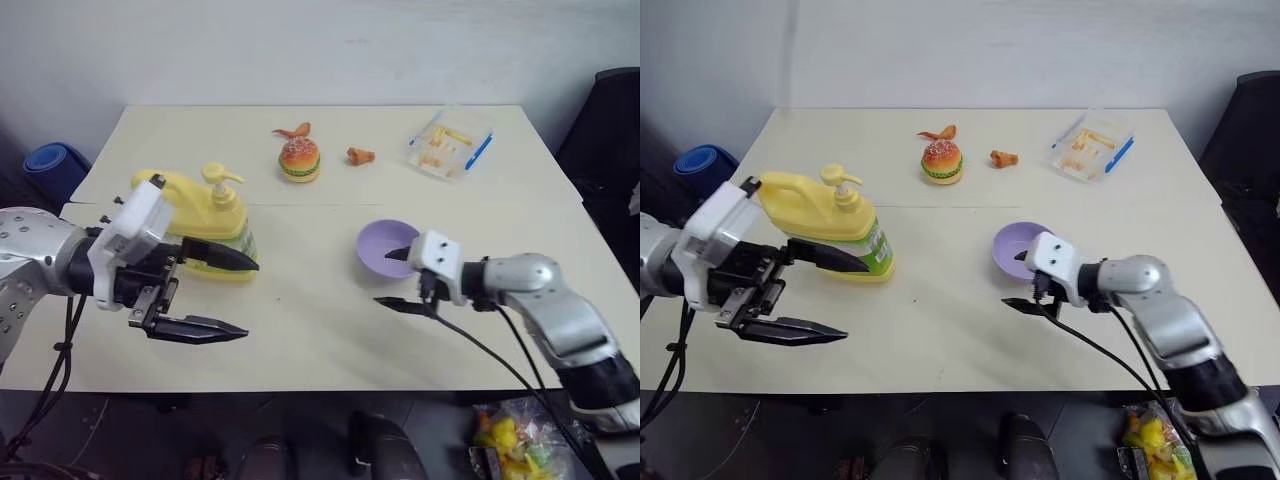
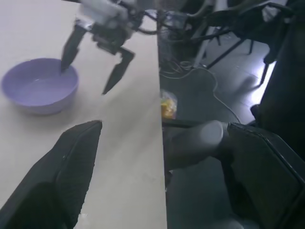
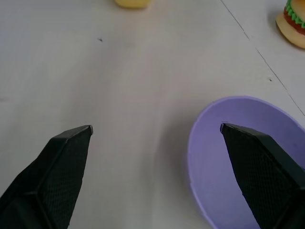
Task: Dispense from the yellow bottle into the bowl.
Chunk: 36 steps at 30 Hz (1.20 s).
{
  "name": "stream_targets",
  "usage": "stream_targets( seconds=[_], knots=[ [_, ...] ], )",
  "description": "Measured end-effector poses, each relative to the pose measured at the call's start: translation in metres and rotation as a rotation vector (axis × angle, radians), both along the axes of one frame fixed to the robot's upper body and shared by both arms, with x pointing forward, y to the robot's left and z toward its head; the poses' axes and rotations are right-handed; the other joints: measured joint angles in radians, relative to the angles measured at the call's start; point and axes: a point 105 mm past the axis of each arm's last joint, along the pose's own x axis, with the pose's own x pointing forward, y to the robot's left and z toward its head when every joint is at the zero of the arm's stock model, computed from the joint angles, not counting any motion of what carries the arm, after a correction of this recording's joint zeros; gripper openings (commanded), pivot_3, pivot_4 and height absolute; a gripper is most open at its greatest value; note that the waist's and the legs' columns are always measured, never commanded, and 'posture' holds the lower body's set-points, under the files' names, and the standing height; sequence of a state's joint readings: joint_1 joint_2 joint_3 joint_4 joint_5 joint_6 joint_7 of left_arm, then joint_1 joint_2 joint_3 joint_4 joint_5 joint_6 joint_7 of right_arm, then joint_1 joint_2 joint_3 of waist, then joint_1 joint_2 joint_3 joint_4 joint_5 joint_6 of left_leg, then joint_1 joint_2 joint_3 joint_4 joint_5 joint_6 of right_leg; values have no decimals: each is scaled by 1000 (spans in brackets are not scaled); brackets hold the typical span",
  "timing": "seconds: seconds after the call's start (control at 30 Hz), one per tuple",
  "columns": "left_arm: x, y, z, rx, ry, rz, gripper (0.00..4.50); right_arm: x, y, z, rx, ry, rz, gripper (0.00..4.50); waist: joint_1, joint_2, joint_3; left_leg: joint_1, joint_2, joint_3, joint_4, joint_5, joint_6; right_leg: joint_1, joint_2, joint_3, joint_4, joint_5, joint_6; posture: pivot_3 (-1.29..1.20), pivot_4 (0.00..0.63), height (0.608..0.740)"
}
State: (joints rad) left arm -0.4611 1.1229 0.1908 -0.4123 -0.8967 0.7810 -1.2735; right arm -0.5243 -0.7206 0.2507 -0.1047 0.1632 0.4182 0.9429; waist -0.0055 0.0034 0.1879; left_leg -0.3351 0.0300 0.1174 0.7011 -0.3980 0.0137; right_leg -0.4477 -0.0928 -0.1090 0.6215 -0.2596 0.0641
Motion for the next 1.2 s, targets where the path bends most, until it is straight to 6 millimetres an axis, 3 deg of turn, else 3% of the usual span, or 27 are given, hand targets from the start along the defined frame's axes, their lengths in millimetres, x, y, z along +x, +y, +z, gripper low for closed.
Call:
stream_targets(
  seconds=[0.13, 0.17, 0.27, 0.4, 0.67, 0.77, 0.9, 0.93, 1.2],
  knots=[
    [6, 5, -2, 10, -16, 7, 4500, 24, -2, -19, -52, -8, -71, 4481, -1, 0, 0, -1, 1, 1, 0, 0, 0, 0, 1, -1, 0, 0, 0, 0, 150, 740],
    [7, 6, -2, 13, -22, 10, 4500, 27, -4, -22, -64, -5, -82, 4308, 0, 0, 0, -1, 1, 1, 0, 0, 0, 0, 1, -1, 0, 0, 0, 0, 150, 740],
    [9, 8, -2, 8, -33, 18, 4500, 34, -9, -29, -84, -7, -103, 3572, -2, 0, 0, -1, 1, 1, 0, 0, 0, 0, 1, 0, 0, 0, 0, 0, 150, 740],
    [9, 11, -8, 11, -20, 21, 4500, 35, -6, -34, -84, -6, -92, 2176, -6, 0, 0, -1, 1, 1, 0, 0, 0, 0, 1, 1, 0, 0, 0, 0, 150, 740],
    [9, 11, -9, 1, -16, 16, 4500, 45, -9, -40, -100, -28, -134, 2176, -23, 0, 0, 0, 1, -1, 1, 0, 0, 0, 0, 1, 1, 0, 0, 0, 150, 740],
    [9, 11, -9, 0, -26, 13, 4500, 46, -7, -43, -94, -25, -136, 1552, -23, 0, 0, 0, 1, -1, 1, 0, 0, 0, 0, 1, 1, 0, 0, 0, 150, 740],
    [10, 12, -8, -3, -34, 18, 4500, 46, -5, -43, -87, -29, -129, 199, -24, 0, 0, 0, 1, -1, 1, 0, 0, 0, 0, 1, 1, 0, 0, 0, 150, 740],
    [11, 12, -8, -4, -34, 20, 4500, 47, -5, -39, -81, -47, -127, 39, -24, 0, 0, 0, 1, -1, 1, 0, 0, 0, 0, 1, 1, 0, 0, 0, 150, 740],
    [23, 21, -2, -38, -70, 87, 4500, 45, 2, -29, -106, -62, -69, 39, -23, 0, 0, -1, 1, -1, 1, 0, 0, 0, 0, 1, 1, 0, 0, 0, 150, 740]
  ],
)
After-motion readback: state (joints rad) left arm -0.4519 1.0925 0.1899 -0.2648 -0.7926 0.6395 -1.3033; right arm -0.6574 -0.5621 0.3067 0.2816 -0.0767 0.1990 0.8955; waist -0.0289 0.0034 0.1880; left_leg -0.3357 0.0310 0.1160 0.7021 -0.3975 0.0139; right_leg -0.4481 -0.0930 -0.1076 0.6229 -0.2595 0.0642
